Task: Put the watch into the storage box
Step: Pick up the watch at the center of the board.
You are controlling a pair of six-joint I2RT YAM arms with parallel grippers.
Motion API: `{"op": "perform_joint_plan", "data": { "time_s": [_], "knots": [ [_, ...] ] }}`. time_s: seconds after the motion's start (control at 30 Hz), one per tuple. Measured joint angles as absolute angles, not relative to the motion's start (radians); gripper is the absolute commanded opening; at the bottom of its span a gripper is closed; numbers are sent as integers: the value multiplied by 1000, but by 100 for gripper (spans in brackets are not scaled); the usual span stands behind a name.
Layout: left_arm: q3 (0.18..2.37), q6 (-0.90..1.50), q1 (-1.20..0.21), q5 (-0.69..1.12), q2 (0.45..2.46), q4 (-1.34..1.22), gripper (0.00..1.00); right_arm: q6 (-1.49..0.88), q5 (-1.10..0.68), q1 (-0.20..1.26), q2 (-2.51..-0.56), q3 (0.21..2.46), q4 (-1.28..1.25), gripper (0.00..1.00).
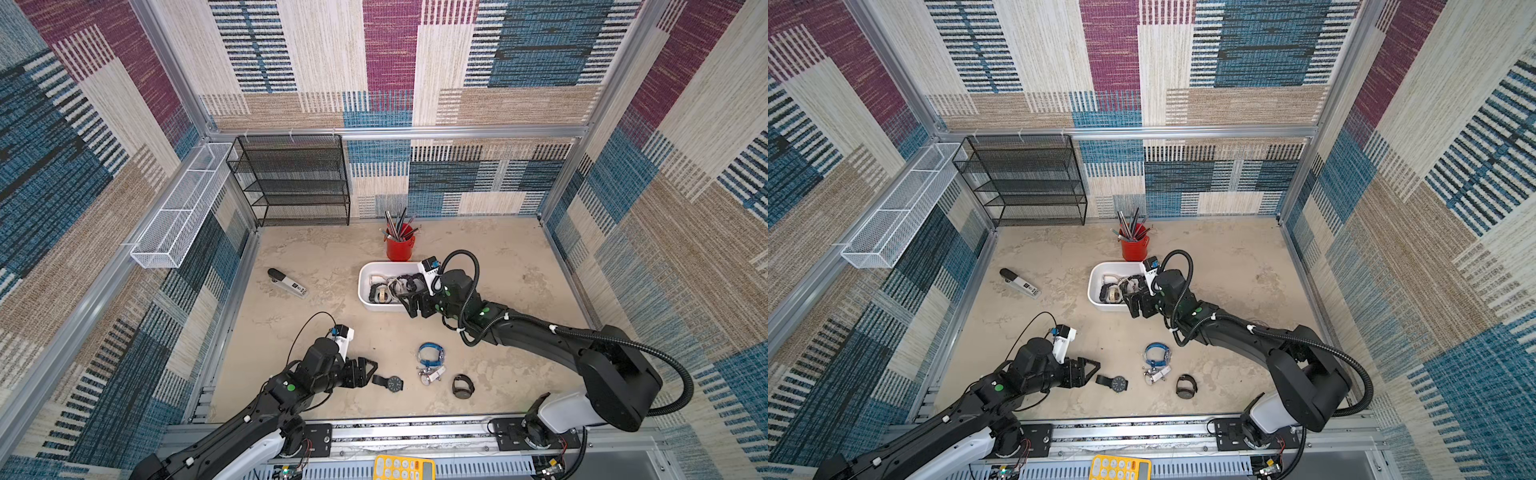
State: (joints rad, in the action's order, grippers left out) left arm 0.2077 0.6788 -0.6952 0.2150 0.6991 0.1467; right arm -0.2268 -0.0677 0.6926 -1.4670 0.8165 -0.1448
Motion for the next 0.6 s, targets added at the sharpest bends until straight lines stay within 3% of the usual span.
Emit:
{"op": "perform_joint_plan", "data": {
  "time_s": [0.37,0.6],
  "knots": [
    [181,717,-816,154,771,92,74,-239,-67,693,-1477,817,-145,100],
    [199,722,-860,135,912,-15,59,-242,-67,693,-1478,817,-145,100]
  ]
}}
